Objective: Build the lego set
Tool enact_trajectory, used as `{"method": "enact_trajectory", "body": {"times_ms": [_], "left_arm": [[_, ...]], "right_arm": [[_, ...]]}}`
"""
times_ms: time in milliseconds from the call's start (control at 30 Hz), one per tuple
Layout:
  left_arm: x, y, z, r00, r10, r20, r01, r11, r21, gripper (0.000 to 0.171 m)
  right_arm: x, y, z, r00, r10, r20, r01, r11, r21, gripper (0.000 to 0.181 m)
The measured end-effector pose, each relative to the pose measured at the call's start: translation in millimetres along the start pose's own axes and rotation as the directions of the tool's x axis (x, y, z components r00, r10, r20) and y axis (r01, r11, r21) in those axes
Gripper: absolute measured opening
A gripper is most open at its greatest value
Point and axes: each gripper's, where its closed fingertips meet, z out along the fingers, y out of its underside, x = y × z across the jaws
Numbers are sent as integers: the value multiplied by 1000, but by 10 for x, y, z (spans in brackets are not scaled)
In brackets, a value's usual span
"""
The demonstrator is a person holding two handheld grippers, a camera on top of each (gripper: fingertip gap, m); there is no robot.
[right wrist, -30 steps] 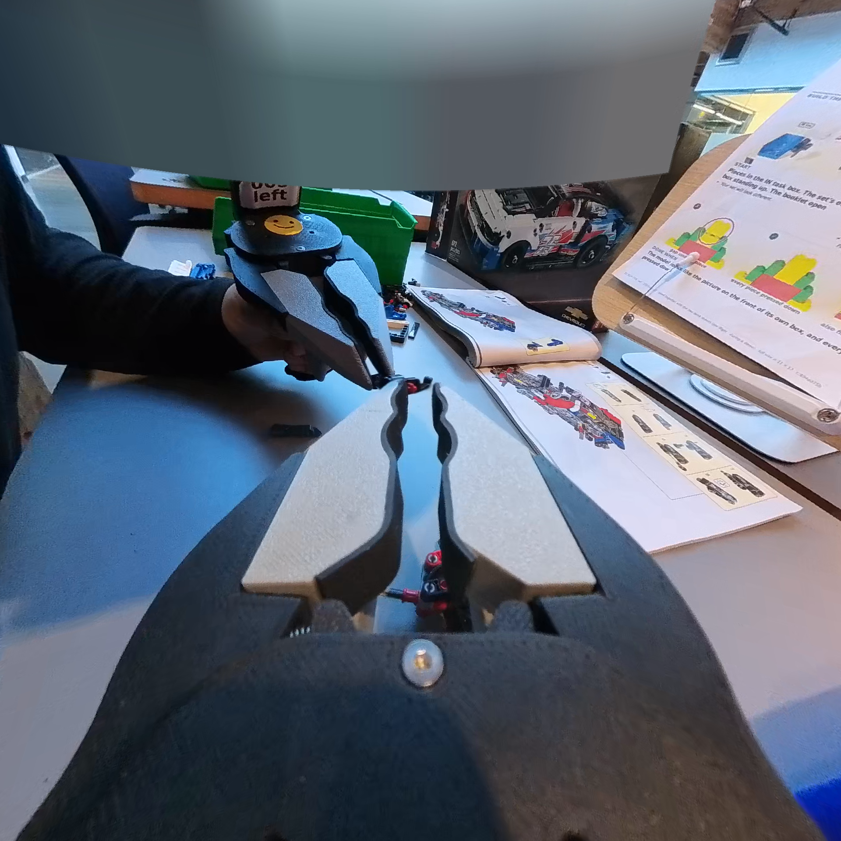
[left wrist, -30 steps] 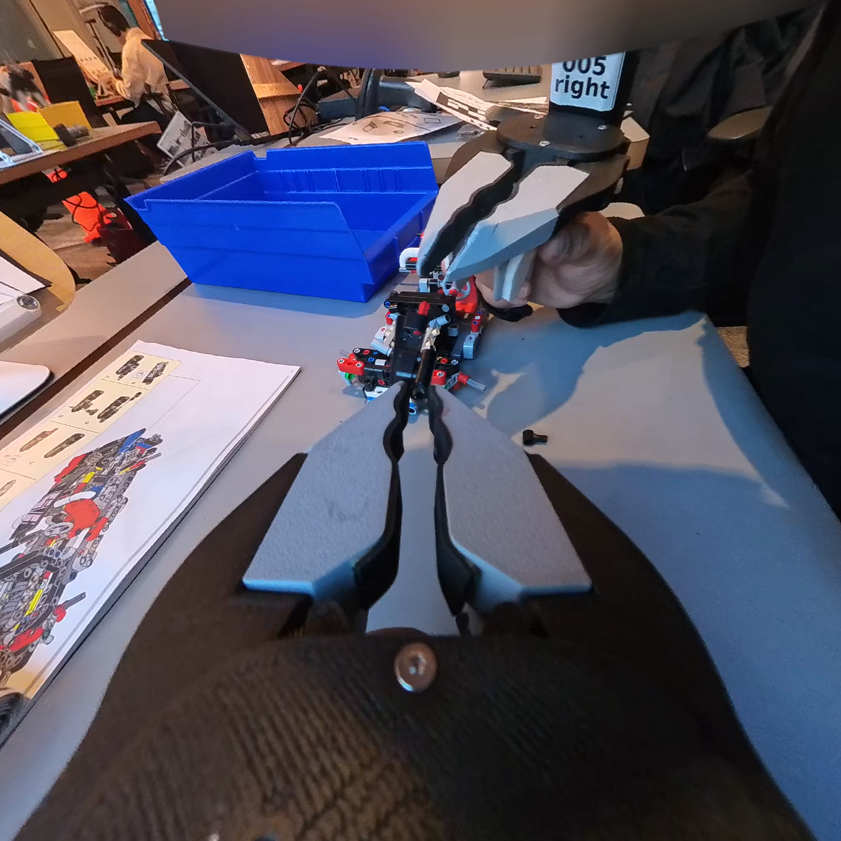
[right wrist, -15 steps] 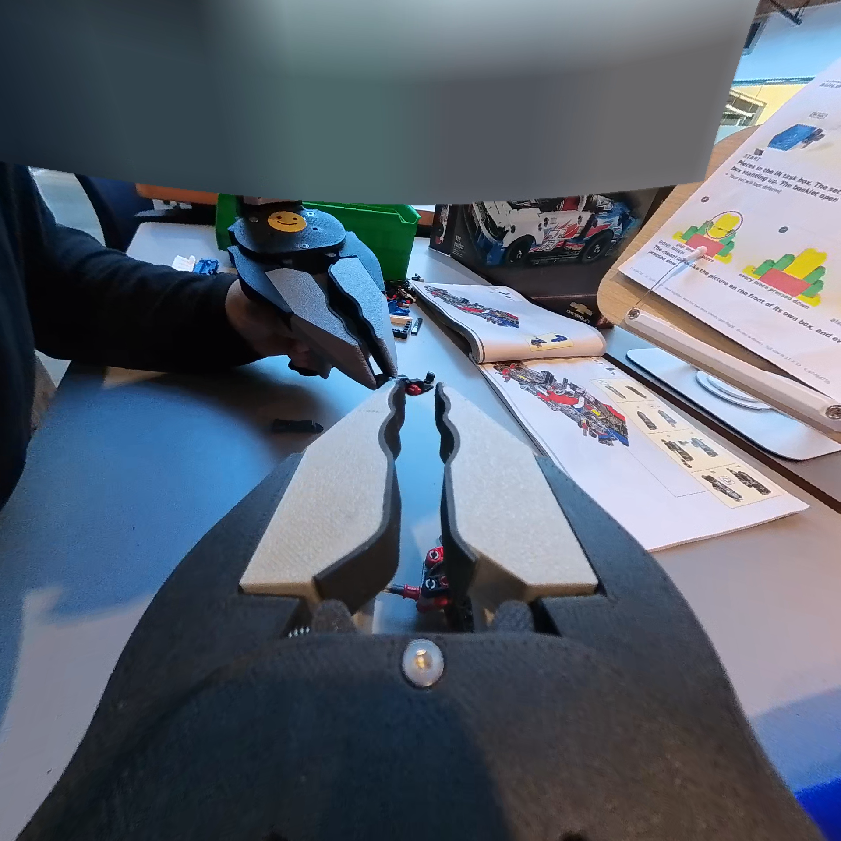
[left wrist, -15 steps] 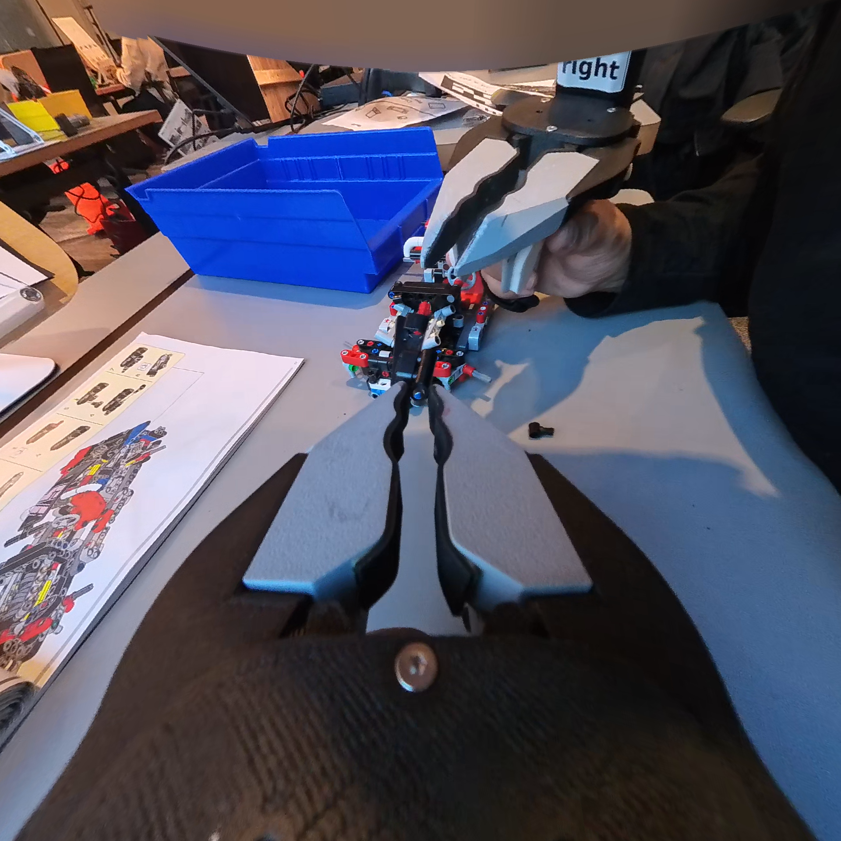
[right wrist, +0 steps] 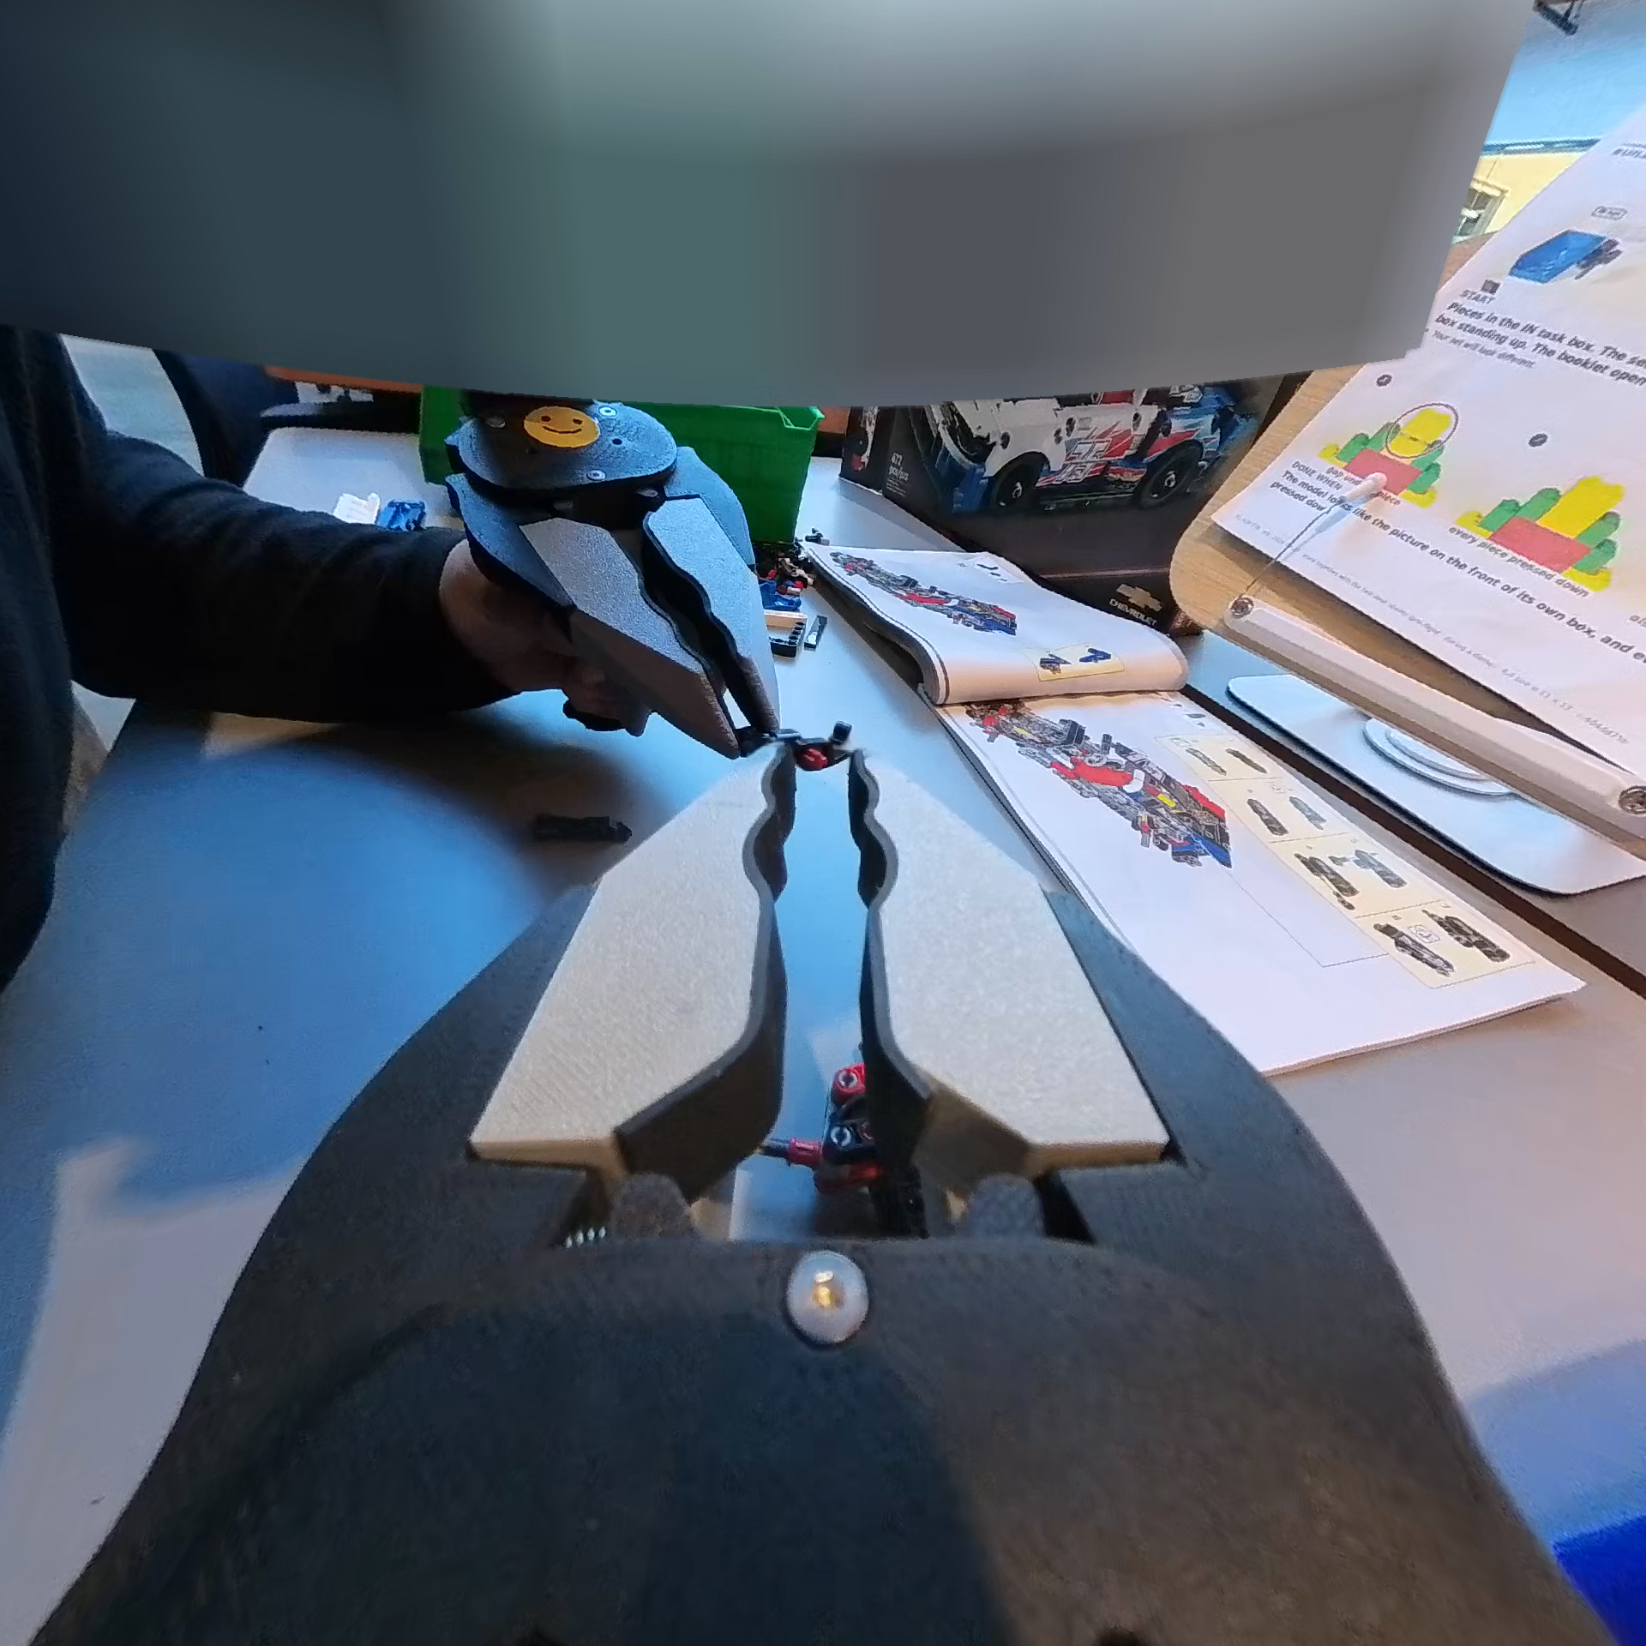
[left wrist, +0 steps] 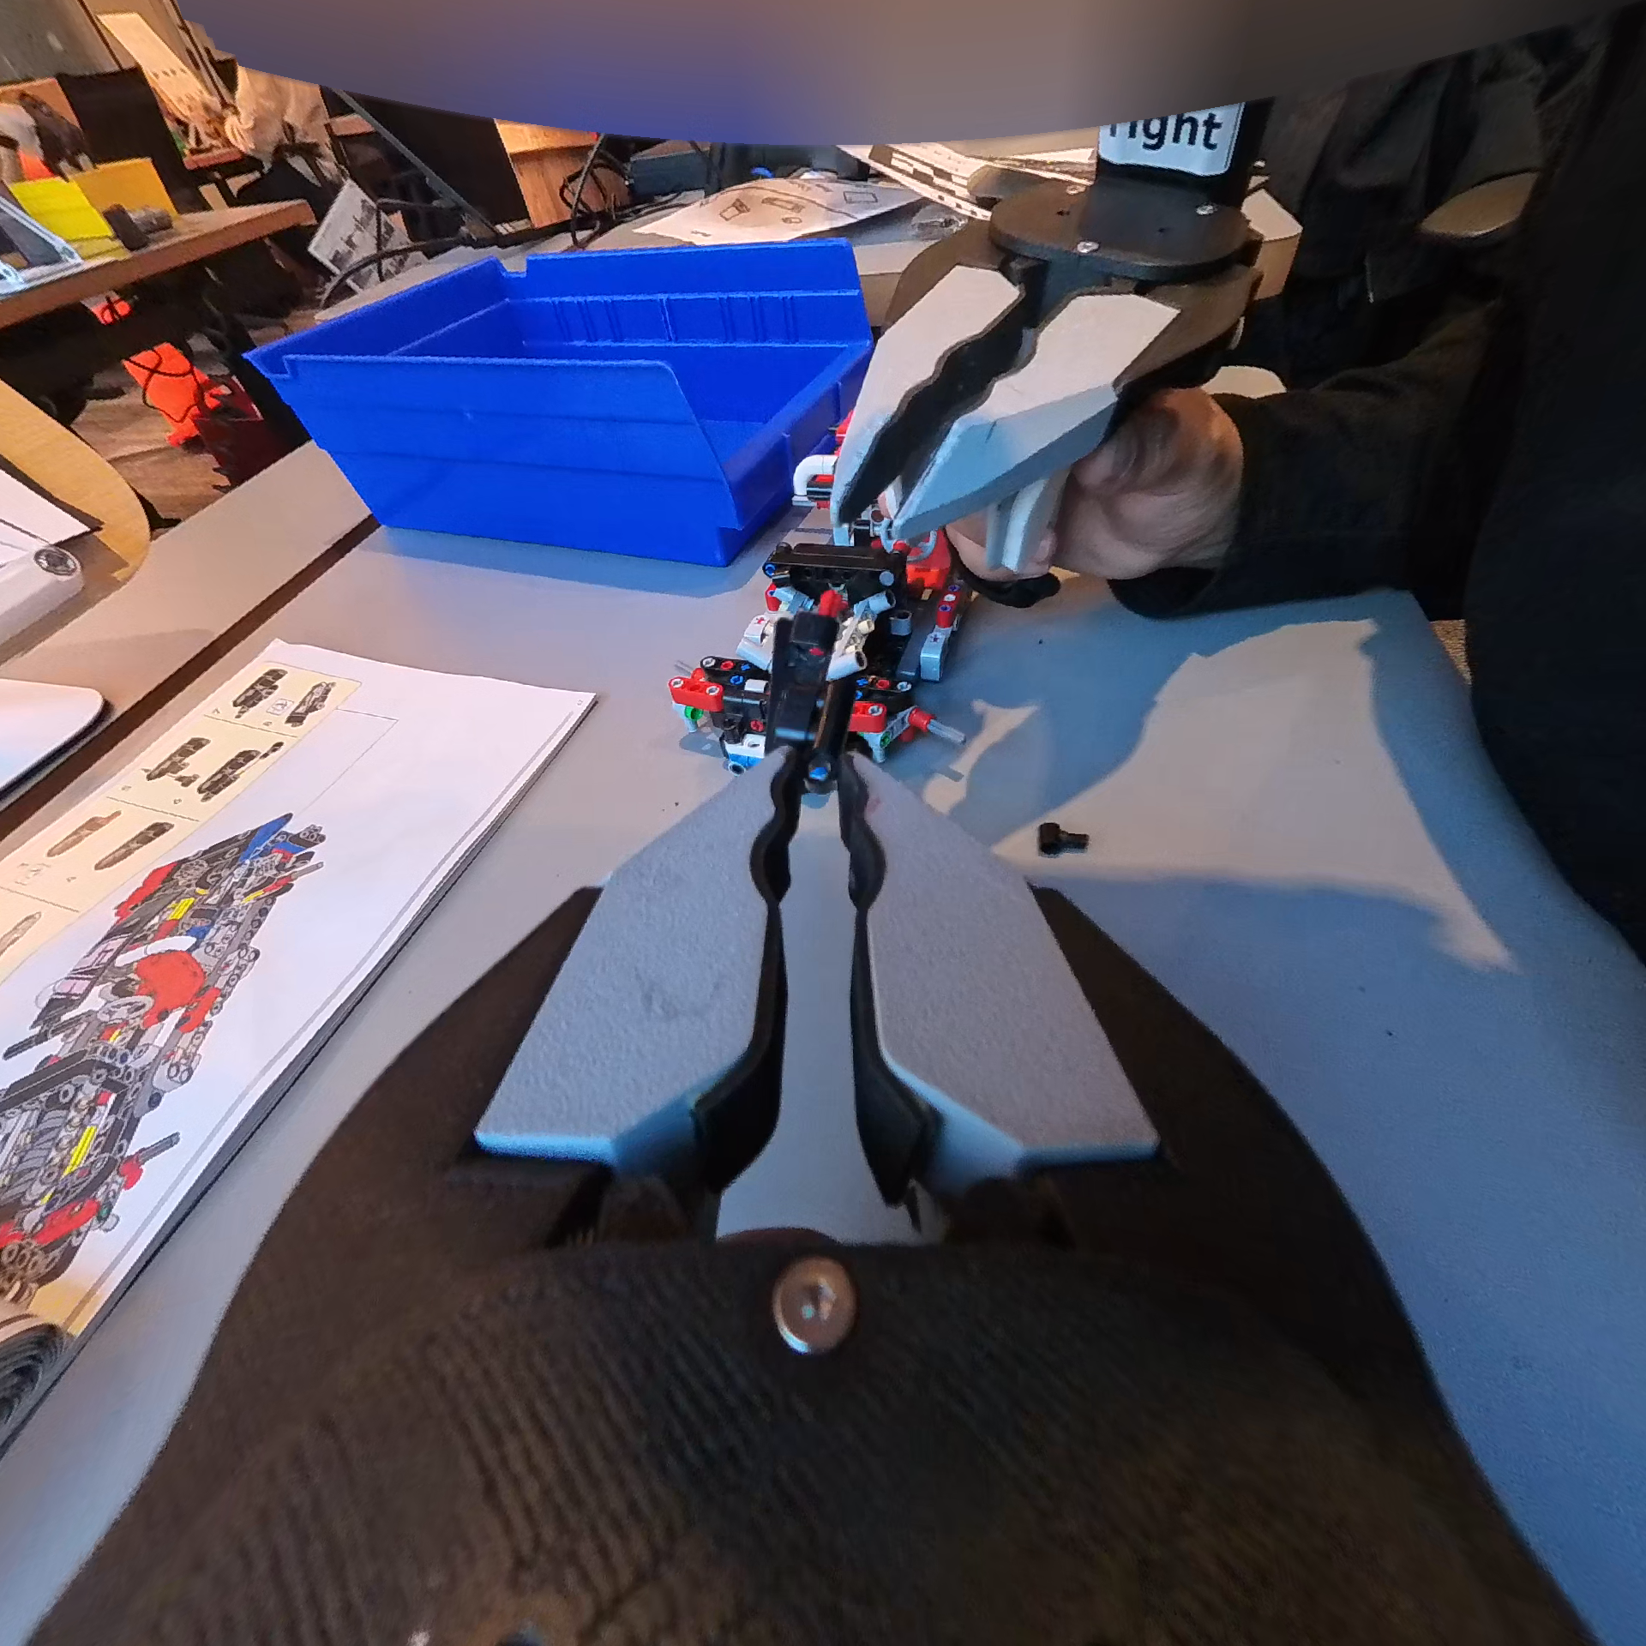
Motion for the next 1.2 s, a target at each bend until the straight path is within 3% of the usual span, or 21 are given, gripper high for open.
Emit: {"method": "enact_trajectory", "body": {"times_ms": [233,400,500,600,700,1033,1200], "left_arm": [[131,125,-27,983,-83,-163,75,996,-53,4],[322,454,-186,959,62,-275,-126,967,-220,4],[323,492,-207,959,105,-263,-174,951,-254,4],[462,570,-238,938,87,-334,-190,939,-288,4],[520,732,-217,933,89,-347,-221,907,-360,4],[749,730,-198,910,91,-405,-253,895,-368,14],[676,679,-172,929,103,-356,-239,900,-365,21]], "right_arm": [[-46,22,18,998,43,51,-43,999,-5,24],[-191,109,36,993,14,119,-7,998,-59,21],[-306,292,76,985,35,167,-7,985,-170,15],[-376,577,105,987,29,158,28,938,-346,9],[-509,761,90,989,2,150,66,893,-445,1],[-790,895,-10,988,55,144,29,850,-526,1],[-910,899,-34,987,72,147,16,849,-528,1]]}}
